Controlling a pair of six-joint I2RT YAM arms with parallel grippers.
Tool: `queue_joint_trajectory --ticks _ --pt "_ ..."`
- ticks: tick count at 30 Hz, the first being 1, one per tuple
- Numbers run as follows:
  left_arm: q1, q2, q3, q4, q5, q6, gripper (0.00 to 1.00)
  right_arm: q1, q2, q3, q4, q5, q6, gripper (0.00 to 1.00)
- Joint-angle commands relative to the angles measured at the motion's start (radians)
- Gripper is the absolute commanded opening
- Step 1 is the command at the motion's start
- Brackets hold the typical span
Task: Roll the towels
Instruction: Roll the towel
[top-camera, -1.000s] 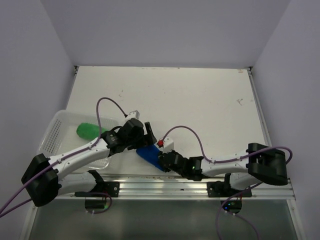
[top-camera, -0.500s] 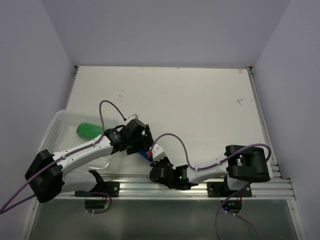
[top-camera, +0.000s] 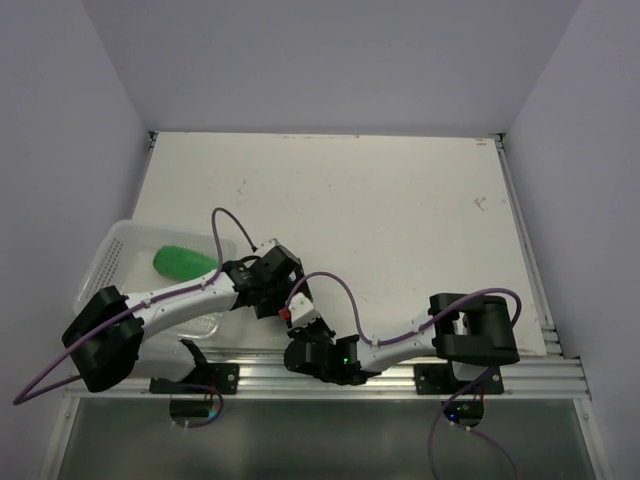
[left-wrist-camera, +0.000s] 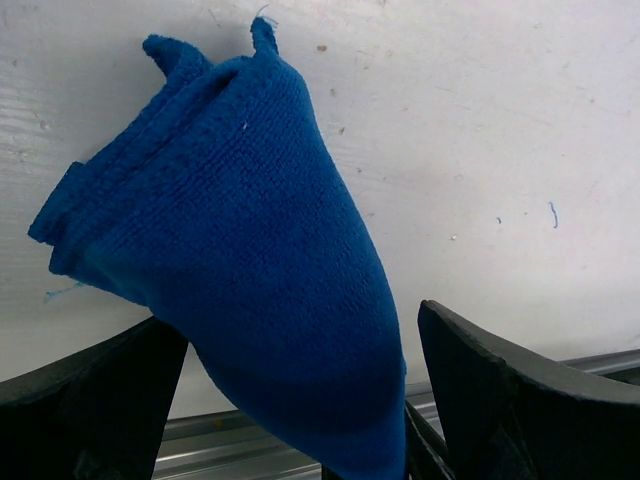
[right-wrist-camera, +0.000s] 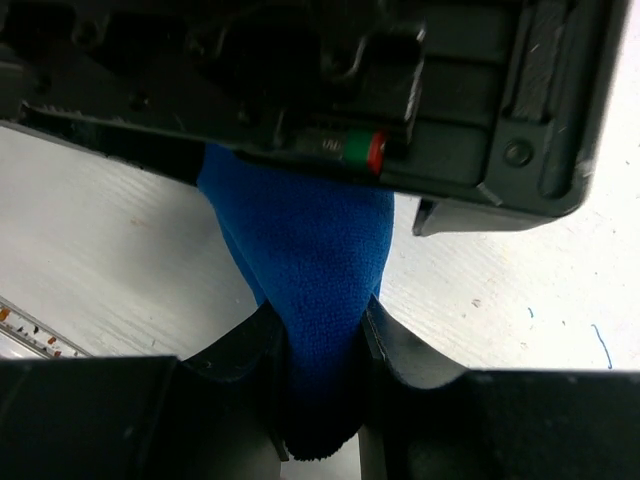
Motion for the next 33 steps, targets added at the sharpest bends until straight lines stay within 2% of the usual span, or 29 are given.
queue_joint_trajectory --ticks 1,9,14,17,23,25,28,29,33 --pt "-0.016 0.030 -0.014 0.034 -0.003 -0.035 1.00 0.012 0.006 0.048 0.049 0.091 0.024 0.00" --pt "-0.032 0.009 -0.031 0.016 -0.010 -0.048 1.00 0.018 0.037 0.061 0.009 0.125 0.076 0.00" --pt "-0.033 0.046 -0.042 0.054 0.010 -0.052 1.00 0.025 0.025 0.044 0.044 0.131 0.058 0.00" --pt "-0.035 0.075 -0.041 0.066 -0.004 -0.048 0.97 0.030 0.014 0.024 0.089 0.117 0.039 0.00" --pt "-0.035 0.110 -0.042 0.093 -0.012 -0.041 0.86 0.050 0.020 0.004 0.137 0.114 0.018 0.01" --pt "-0.035 0.115 -0.045 0.102 -0.009 -0.032 0.76 0.056 0.026 0.007 0.137 0.124 0.016 0.10" --pt "-0.036 0.115 -0.053 0.103 -0.006 -0.021 0.53 0.061 0.028 0.009 0.127 0.134 0.021 0.25" --pt "-0.035 0.116 -0.056 0.103 -0.009 -0.023 0.40 0.061 0.028 0.005 0.117 0.138 0.022 0.28" --pt "-0.035 0.116 -0.082 0.106 0.003 -0.021 0.32 0.062 -0.012 -0.010 0.095 0.148 0.045 0.43"
